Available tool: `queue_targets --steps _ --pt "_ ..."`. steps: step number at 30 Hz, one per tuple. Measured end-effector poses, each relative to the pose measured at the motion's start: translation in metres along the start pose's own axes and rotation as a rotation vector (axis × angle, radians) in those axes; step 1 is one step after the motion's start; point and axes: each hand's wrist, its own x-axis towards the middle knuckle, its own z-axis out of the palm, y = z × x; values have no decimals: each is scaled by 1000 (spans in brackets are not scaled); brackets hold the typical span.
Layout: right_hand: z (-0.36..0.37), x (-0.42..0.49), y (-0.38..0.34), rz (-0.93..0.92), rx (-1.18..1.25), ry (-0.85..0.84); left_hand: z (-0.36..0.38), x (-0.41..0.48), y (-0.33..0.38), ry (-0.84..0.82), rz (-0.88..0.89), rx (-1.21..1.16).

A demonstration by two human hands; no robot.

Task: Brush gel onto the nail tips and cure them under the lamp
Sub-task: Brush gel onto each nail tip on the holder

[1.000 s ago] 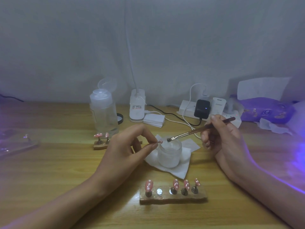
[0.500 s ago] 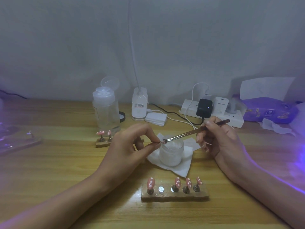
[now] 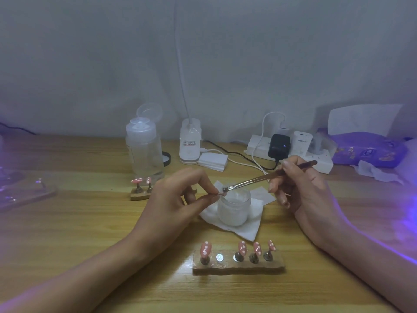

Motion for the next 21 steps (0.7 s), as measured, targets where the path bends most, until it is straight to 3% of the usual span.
queue_targets --steps 13,17,21 --pt "2 1 -1 23 6 60 1 -1 1 -10 -15 -14" --pt "1 0 1 -6 -16 -3 1 -1 0 -9 -9 -1" --pt "-1 1 1 18 3 70 1 -1 0 -12 -19 -15"
